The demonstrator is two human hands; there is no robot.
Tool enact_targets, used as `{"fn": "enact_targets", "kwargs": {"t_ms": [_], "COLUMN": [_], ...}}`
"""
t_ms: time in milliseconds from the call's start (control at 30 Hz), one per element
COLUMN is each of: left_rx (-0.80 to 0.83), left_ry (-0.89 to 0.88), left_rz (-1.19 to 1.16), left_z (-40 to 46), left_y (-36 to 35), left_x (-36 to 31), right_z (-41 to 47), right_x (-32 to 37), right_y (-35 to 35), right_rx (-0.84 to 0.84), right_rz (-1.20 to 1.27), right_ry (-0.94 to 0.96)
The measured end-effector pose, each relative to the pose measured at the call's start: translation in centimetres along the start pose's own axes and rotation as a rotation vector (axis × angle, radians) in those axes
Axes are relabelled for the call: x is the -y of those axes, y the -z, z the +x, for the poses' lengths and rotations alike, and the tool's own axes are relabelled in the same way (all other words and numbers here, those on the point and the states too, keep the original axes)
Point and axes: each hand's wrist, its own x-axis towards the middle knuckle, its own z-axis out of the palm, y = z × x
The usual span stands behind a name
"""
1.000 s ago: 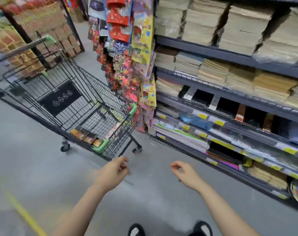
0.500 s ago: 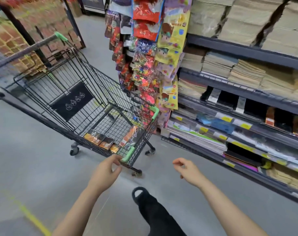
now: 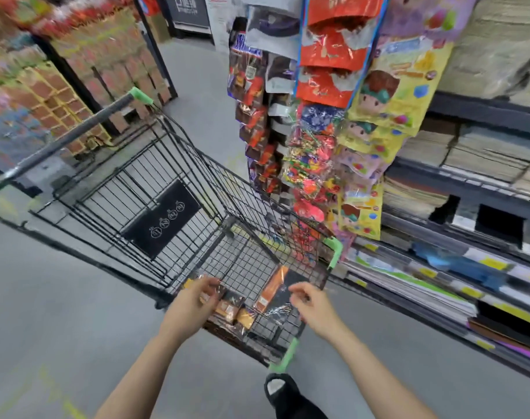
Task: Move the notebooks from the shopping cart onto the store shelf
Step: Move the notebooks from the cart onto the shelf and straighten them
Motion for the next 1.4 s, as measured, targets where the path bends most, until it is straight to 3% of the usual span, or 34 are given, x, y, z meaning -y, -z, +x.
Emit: {"fn": "enact_targets", "kwargs": {"t_ms": [133,333,567,833,933,1200,1400], "left_rx": [0.124,0.305,0.668,0.917,0.905,0.921,0.848], "left_ry": [-0.003,-0.063,-0.221,-0.376,-0.438,-0.399,-0.412], "left_rz": [0.011,0.049,0.354,0.622,0.702,0.661,0.626], "left_z": [2.9,11.1,23.1,29.2,29.9,31.4,31.8], "left_y": [1.0,1.9,-3.1,-12.5,-14.0,-13.3,-10.1], "left_x": [3.4,9.5,17.4,26.1,27.3,28.5,25.7], "right_z": [2.2,6.5,13.2,19.6,20.8,21.0,20.0], "right_x": [1.0,-0.2,-6.1,-12.8,-14.7,-15.6,-13.7], "right_y": [-2.7,-7.6,-14.7,-17.9,-18.6,-18.6,-17.5], "right_rx": [-0.013,-0.195,-0.409,-0.508,-0.535,-0.617,-0.608], "right_rz": [0.012,0.067,0.114,-0.198,-0.290,-0.220,-0.091], "right_ry": [-0.068,-0.322,-0.675,-0.932,-0.997,-0.992,-0.929]}}
